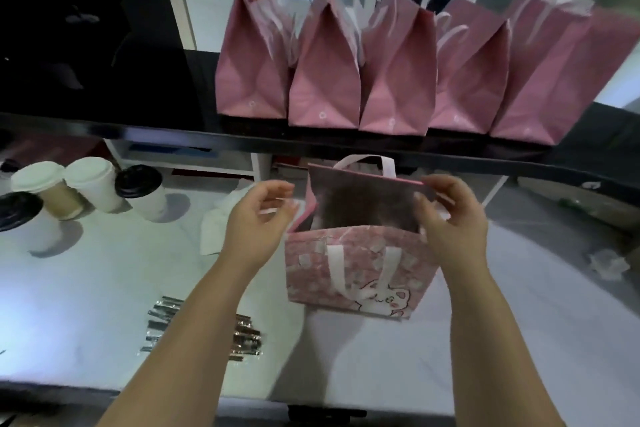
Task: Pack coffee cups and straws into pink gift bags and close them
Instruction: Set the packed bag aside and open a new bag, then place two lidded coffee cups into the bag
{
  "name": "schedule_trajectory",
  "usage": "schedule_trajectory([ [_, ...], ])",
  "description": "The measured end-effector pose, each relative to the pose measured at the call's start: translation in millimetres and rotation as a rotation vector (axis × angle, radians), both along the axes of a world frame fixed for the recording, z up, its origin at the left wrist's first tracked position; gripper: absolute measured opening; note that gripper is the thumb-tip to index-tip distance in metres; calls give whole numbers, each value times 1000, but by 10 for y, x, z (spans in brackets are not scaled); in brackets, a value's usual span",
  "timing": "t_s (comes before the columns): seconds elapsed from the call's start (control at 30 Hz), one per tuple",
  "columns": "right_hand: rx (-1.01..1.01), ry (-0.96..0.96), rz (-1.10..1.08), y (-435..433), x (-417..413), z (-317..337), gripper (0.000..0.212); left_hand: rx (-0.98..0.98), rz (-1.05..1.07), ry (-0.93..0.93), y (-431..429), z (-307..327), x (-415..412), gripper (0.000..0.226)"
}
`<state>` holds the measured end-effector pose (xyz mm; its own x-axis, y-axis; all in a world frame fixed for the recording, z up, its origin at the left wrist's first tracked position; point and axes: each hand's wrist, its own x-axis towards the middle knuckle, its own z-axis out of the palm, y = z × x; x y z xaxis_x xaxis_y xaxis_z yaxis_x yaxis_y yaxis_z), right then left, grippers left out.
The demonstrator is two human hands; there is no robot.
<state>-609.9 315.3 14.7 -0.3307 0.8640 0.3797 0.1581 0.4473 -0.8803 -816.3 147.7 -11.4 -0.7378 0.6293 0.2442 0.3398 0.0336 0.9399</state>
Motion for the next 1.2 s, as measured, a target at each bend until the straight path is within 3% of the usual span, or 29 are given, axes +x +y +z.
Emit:
schedule_trajectory([
  [0.13,385,-334,220,-73,-578,332,29,-127,50,236,-65,259,-306,30],
  [0.27,470,-466,448,-271,-1162,396,32,-398,203,502,-372,333,-608,35],
  [0.5,547,-645,698,-1010,-2179,163,41,-661,458,459,-1355,-36,-1205,43],
  [0.63,569,-662,786,-1509,-2841,-38,46,-718,526,422,-1830,-263,-1784,44],
  [0.8,440,-702,771,-2000,-3805,-328,47,-786,506,394,-2341,-402,-2629,46],
  [1.07,343,-1031,502,-2026,-4907,-900,88,-735,466,397,-2611,-533,-3552,45],
  [1.2,325,-1129,429,-1999,-5146,-1038,89,-722,364,402,-2467,-599,-3671,46],
])
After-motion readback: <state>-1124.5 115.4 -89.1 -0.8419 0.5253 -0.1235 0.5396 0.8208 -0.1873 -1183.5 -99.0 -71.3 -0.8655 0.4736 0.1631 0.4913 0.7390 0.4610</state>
